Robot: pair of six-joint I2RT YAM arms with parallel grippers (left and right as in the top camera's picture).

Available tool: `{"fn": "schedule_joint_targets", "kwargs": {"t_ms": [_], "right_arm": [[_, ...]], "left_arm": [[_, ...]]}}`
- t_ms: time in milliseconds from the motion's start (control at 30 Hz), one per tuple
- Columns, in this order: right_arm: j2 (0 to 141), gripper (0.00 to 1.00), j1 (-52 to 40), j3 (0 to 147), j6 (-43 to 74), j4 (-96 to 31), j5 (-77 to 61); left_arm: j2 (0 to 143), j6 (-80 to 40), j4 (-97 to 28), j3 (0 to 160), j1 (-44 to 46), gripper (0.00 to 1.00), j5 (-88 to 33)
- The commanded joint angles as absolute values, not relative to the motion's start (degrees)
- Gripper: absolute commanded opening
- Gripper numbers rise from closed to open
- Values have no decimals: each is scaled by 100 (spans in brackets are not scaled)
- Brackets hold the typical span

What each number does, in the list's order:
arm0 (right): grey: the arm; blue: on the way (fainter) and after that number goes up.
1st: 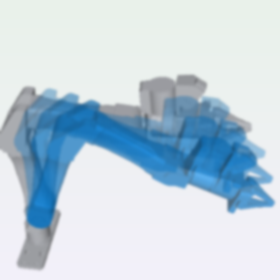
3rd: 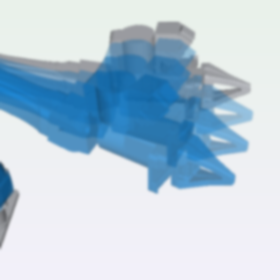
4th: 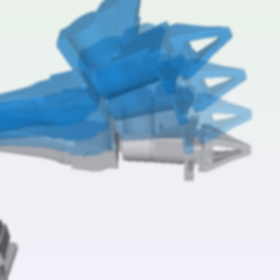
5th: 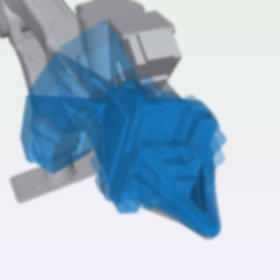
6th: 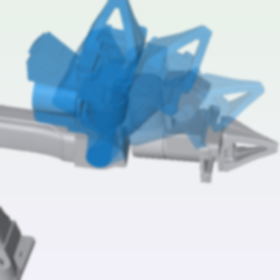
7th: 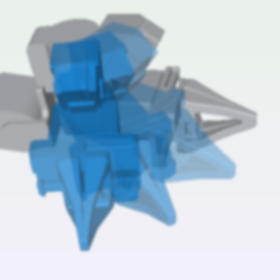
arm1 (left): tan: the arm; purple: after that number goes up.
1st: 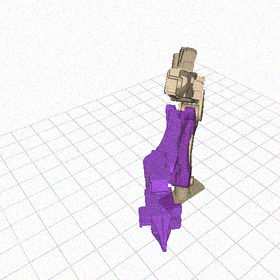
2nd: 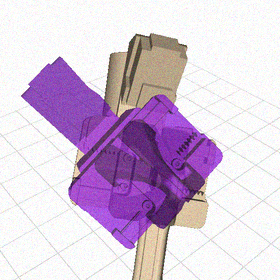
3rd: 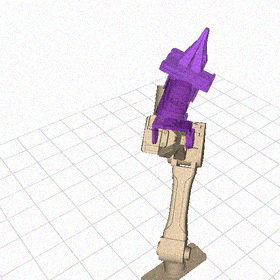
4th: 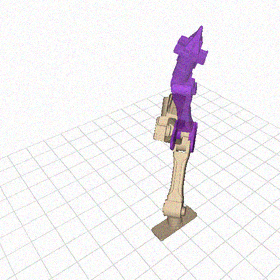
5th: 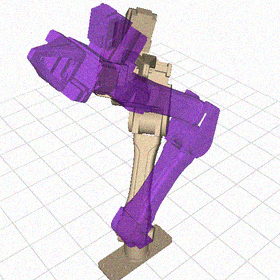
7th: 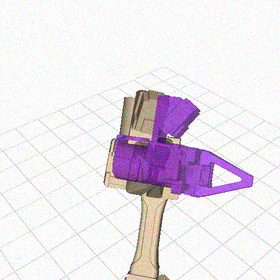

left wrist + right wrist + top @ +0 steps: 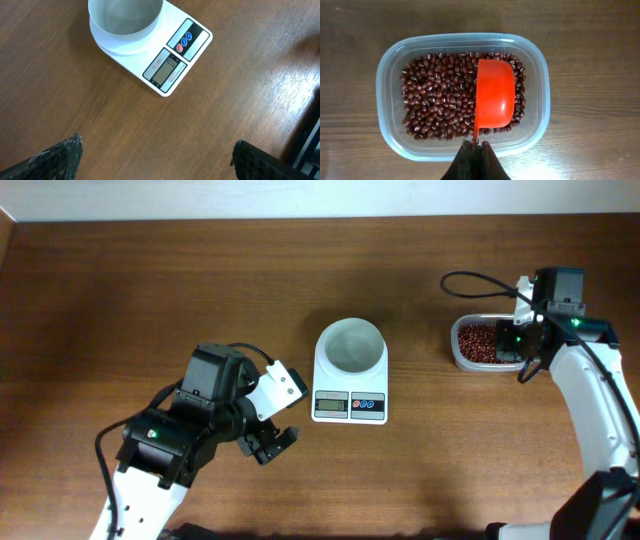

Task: Scoop and weigh 50g on scale
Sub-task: 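Dip the scoop into the red beans with the right gripper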

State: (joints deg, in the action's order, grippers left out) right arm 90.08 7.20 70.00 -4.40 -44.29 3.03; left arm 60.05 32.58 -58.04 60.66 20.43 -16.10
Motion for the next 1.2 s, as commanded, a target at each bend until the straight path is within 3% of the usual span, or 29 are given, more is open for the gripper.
{"fn": "schedule_joint_targets", "kwargs": {"t_ms": [0,133,233,733,933,1167], "right_arm": [[9150,4,764,7116,-797,-4412,375],[9327,4,1072,7116,-814,-4407,237],[9330,4,1400,7116,-816,-4412,-613],[9762,4,1492,6897,-552,-4464,-2084],[9756,4,2720,6976,-384,-4650,-3651],[9756,4,3267,6965,-386,-4768,-4510]], "left_arm": [[5988,3350,-5800,6171,2001,99,-1675],[5988,3350,-5800,6171,2001,99,-1675],[5988,3350,-5800,6171,2001,99,-1675],[5988,3350,-5800,6171,2003,99,-1675],[5988,3350,-5800,6171,2001,99,-1675],[5988,3350,-5800,6171,2001,99,-1675]]}}
